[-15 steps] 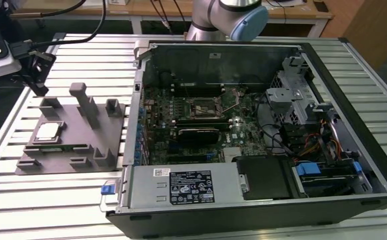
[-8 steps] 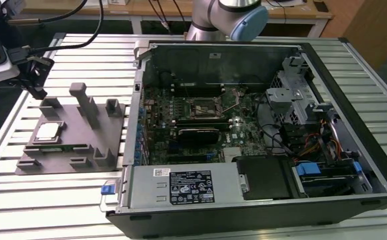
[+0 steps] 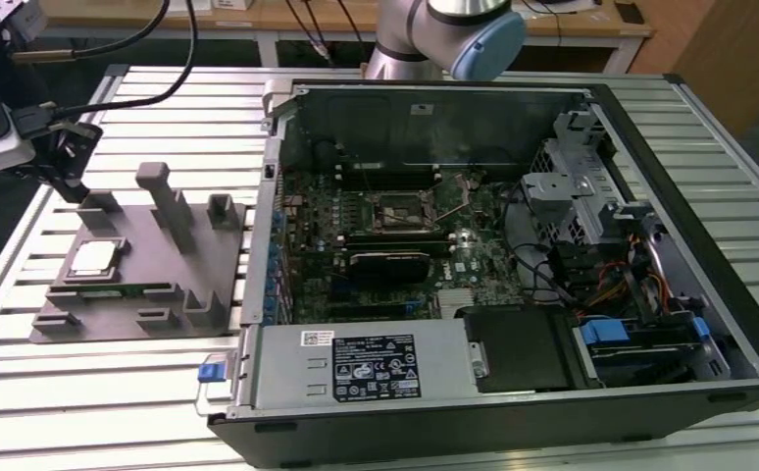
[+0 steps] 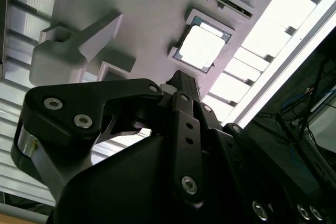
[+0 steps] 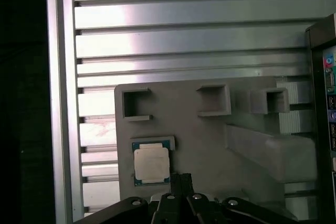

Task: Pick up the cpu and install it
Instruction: 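Pick up the cpu and move it towards the insertion slot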

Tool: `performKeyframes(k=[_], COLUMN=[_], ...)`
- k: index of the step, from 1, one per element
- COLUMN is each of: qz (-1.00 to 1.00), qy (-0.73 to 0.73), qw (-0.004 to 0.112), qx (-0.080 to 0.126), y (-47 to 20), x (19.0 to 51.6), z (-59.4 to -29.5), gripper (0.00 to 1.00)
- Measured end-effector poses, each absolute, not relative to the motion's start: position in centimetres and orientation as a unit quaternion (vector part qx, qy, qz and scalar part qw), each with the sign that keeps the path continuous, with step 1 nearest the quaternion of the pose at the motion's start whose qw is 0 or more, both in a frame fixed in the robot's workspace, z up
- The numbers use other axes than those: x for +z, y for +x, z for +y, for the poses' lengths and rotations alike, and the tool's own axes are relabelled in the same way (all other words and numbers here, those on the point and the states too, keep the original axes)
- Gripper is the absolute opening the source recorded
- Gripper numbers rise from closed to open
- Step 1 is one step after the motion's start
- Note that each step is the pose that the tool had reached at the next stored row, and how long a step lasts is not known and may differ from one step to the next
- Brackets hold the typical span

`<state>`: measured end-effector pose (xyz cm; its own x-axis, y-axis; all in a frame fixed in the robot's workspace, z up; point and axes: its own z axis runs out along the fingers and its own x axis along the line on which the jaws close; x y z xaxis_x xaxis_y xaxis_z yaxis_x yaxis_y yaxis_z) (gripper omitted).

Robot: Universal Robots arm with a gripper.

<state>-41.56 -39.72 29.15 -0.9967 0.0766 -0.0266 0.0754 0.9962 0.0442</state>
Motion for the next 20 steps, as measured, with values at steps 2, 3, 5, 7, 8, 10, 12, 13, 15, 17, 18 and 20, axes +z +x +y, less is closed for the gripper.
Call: performKeyframes(k=[2,3,5,7,8,10,12,13,15,17,18,20], qz=[0.999,0.999,0.999,0.999,0.999,0.999,0.999,0.999,0.999,0.999,0.999,0.999], qy=[0.038,0.038,0.038,0.038,0.038,0.038,0.038,0.038,0.038,0.038,0.038,0.038], qw=[0.014,0.014,0.014,0.013,0.013,0.011,0.011,0.010,0.010,0.010,0.009,0.009], qx=[0.022,0.022,0.022,0.022,0.022,0.021,0.021,0.021,0.021,0.021,0.021,0.021], y=[-41.7,-41.8,-41.9,-41.9,-41.9,-42.0,-42.0,-42.1,-42.2,-42.4,-42.4,-42.6], x=[28.8,28.7,28.4,28.1,27.9,27.5,27.2,27.0,26.6,26.3,26.1,25.8], z=[-39.8,-39.8,-39.8,-39.8,-39.8,-39.8,-39.8,-39.9,-39.9,-39.9,-39.9,-40.0], gripper=[0.11,0.11,0.11,0.11,0.11,0.11,0.11,0.11,0.11,0.11,0.11,0.11])
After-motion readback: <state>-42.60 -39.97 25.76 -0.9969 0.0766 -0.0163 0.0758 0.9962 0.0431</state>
